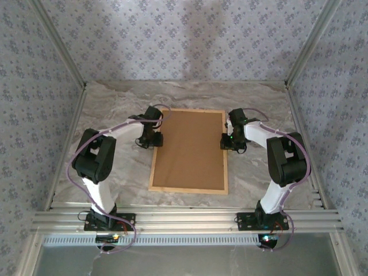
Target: Put the photo into the frame
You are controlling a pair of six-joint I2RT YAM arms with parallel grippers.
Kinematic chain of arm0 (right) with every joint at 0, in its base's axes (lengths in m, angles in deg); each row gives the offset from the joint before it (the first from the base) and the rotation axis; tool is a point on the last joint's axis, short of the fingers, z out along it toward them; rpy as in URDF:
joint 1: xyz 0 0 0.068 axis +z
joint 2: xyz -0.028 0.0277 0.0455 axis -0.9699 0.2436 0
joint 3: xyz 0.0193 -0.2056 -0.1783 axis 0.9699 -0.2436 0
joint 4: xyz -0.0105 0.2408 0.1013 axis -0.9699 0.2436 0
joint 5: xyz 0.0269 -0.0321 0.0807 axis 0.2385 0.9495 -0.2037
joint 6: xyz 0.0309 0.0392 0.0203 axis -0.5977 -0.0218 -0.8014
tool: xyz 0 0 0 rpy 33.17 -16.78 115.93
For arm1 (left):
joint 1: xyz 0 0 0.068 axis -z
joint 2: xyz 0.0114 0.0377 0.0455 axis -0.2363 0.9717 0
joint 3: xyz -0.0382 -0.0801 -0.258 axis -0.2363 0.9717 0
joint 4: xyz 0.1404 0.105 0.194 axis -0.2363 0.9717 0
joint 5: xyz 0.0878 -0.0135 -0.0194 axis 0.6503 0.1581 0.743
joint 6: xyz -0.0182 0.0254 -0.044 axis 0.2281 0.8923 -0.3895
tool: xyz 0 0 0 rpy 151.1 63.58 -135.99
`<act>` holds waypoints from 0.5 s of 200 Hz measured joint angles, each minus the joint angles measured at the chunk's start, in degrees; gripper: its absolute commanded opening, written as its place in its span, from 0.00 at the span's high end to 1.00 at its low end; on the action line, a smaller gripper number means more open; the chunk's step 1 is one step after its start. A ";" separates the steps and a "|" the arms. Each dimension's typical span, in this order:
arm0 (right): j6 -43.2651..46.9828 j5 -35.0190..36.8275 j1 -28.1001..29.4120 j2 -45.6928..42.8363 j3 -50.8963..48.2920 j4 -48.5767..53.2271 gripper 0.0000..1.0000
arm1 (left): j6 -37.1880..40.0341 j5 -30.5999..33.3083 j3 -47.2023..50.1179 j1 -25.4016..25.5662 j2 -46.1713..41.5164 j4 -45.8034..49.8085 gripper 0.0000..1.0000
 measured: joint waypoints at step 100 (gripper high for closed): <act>0.04 0.02 0.00 0.07 0.15 0.24 0.76 | -3.21 -5.07 16.48 -0.81 -20.70 1.97 0.55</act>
